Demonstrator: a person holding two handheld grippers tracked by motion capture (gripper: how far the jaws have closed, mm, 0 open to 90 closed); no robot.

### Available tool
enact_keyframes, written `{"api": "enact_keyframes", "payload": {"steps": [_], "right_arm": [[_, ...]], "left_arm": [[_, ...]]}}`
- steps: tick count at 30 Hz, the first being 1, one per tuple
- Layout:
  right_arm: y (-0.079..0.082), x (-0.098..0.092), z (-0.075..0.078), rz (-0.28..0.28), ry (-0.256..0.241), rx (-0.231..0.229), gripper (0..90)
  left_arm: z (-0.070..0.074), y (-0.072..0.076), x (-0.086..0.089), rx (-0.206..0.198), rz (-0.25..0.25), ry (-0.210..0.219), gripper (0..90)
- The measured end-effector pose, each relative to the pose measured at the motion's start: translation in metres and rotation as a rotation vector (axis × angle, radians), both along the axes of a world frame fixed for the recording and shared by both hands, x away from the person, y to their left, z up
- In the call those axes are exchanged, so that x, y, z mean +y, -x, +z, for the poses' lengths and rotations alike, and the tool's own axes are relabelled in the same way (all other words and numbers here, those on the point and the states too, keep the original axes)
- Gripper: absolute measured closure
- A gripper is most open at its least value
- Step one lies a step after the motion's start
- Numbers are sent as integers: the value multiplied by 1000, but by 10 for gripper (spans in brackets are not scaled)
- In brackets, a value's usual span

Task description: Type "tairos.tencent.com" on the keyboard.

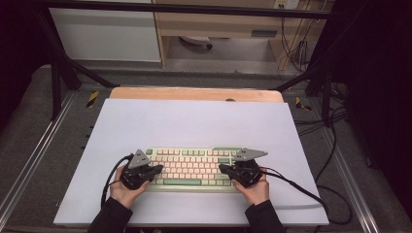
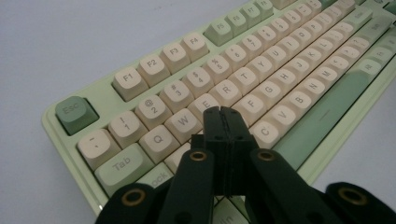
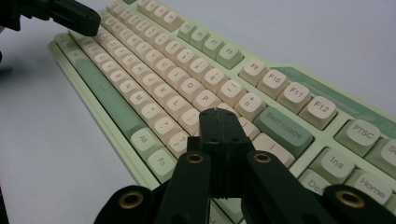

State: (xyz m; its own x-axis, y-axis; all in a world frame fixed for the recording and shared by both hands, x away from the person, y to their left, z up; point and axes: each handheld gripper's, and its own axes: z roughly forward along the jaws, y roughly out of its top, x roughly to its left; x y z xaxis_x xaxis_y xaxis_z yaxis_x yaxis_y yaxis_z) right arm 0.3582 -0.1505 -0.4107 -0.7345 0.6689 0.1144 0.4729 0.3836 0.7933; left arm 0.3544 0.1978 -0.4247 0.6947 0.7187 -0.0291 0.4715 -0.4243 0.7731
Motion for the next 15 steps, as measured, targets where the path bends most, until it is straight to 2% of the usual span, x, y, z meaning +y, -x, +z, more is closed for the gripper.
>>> {"api": "enact_keyframes", "payload": {"steps": [15], "right_arm": [[0, 1, -2, 5, 12, 5, 900]], "left_arm": [[-5, -4, -3, -2, 7, -25, 900]]}}
